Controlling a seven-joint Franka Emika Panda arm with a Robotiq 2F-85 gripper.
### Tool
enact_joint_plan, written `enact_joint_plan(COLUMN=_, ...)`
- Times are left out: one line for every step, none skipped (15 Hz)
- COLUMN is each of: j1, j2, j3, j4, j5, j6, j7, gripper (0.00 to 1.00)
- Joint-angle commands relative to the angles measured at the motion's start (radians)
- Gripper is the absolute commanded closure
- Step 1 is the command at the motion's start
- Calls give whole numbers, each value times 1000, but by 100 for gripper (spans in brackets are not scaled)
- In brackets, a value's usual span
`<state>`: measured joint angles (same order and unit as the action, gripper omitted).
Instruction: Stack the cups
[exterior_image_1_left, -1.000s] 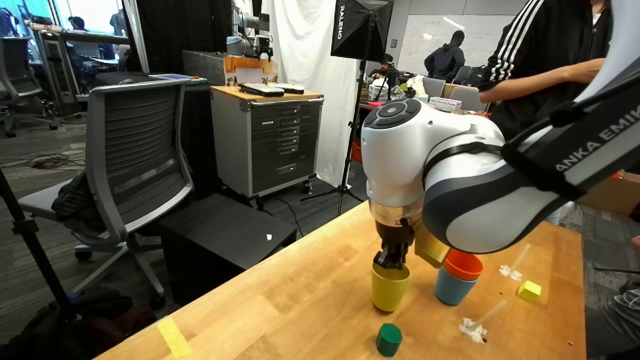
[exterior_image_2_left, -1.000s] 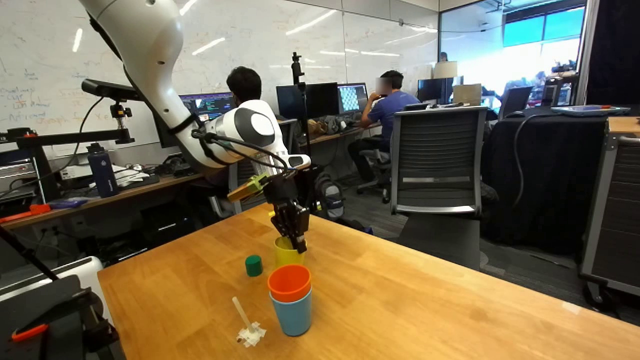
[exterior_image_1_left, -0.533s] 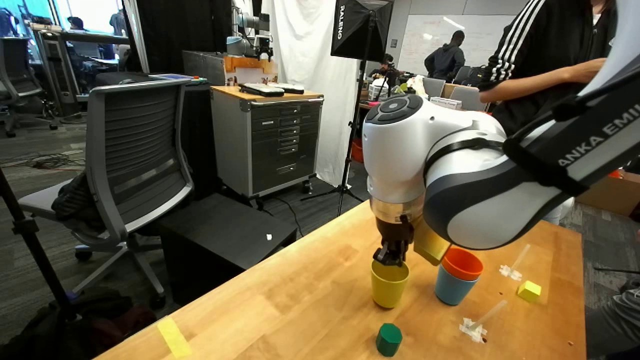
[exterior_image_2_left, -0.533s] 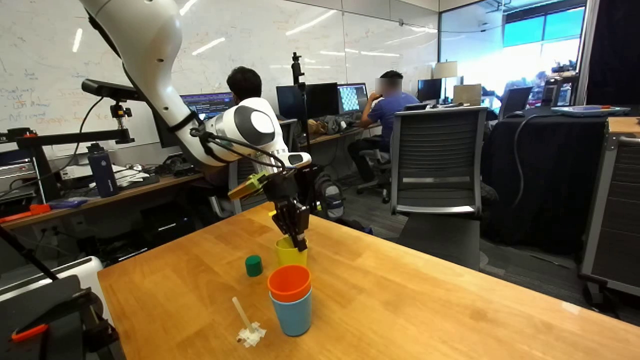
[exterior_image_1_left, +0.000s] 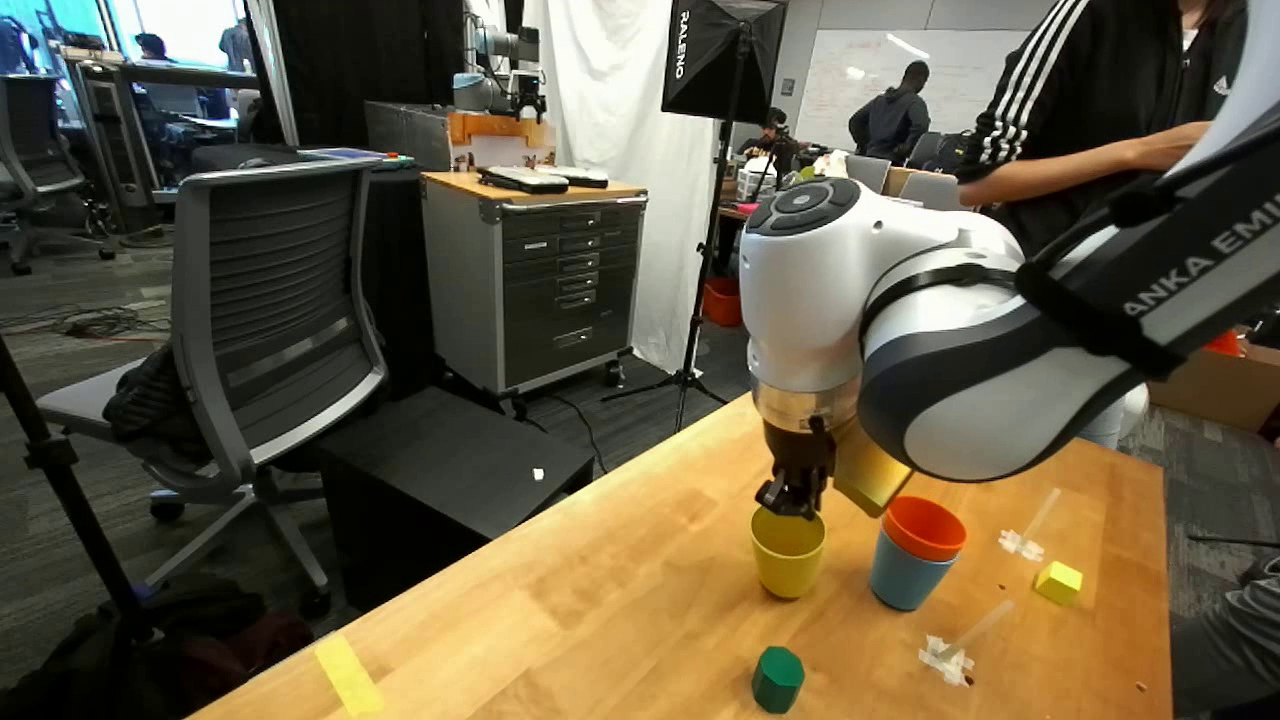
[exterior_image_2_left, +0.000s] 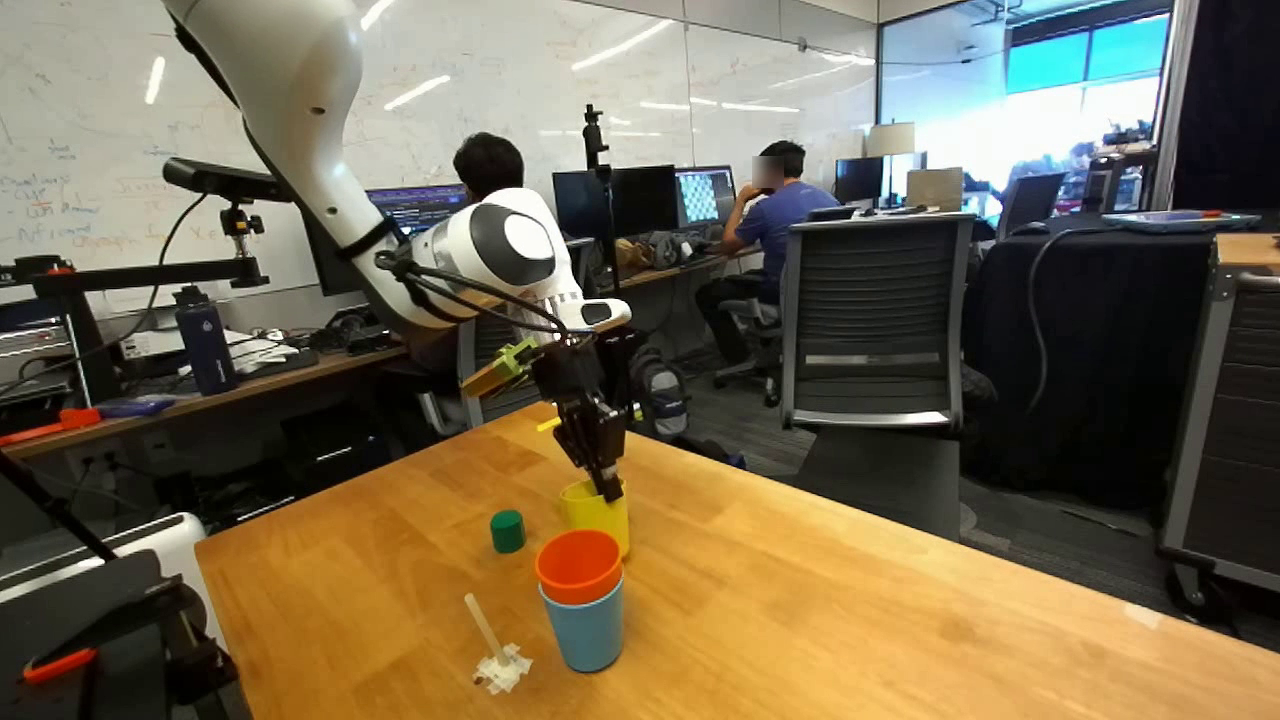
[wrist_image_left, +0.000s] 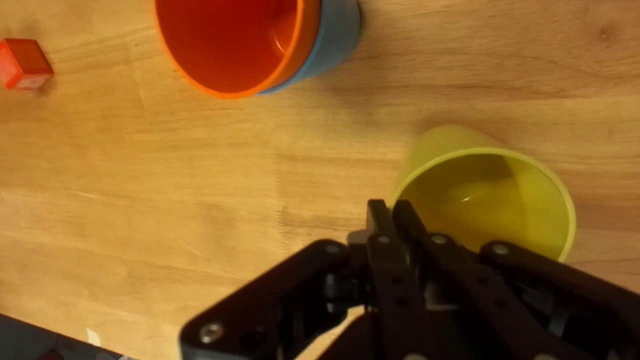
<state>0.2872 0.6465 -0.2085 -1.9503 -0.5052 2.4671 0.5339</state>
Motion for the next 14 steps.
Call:
enact_joint_plan(j1=9, j2=-44, j3=-22, j4=-38, j5=-6, j6=17, j7=35, gripper=100)
enact_joint_plan(j1=9, j2=-49, j3=-24, j4=-38, j5=-9, j6=18, j7=41, gripper=99)
enact_joint_plan(j1=10, j2=-53, j3=-27, j4=-39, j5=-11, j6=17, j7=48, gripper=99)
enact_joint_plan(j1=10, j2=-56, j3=-29, j4=-41, j5=-13, j6=17, j7=54, gripper=99)
enact_joint_plan(j1=9, j2=-59, j3=-30, j4=-42, j5=-13, j6=18, j7=60, gripper=99)
enact_joint_plan(j1=9, j2=-58, j3=-32, j4=-41, j5=-14, j6=18, j7=66, gripper=99)
enact_joint_plan(j1=10, j2=-58, j3=-34, j4=-41, j5=-16, j6=19, j7=72, gripper=99)
enact_joint_plan(j1=9, j2=-60, j3=-35, j4=-42, j5=-16, j6=19, j7=76, gripper=99)
enact_joint_plan(j1=8, j2=-64, j3=-36, j4=-45, j5=-15, j6=18, j7=80, gripper=99)
enact_joint_plan(j1=5, j2=-70, j3=-36, j4=-47, j5=-11, j6=15, j7=82, gripper=99)
enact_joint_plan(j1=2, j2=-81, j3=-37, j4=-52, j5=-8, j6=13, j7=87, gripper=99)
enact_joint_plan(j1=0, j2=-93, j3=-39, j4=-56, j5=-7, j6=12, j7=91, gripper=99)
enact_joint_plan(j1=-4, j2=-111, j3=-40, j4=-62, j5=-4, j6=10, j7=94, gripper=99)
enact_joint_plan(j1=-6, j2=-125, j3=-42, j4=-67, j5=-5, j6=10, j7=98, gripper=99)
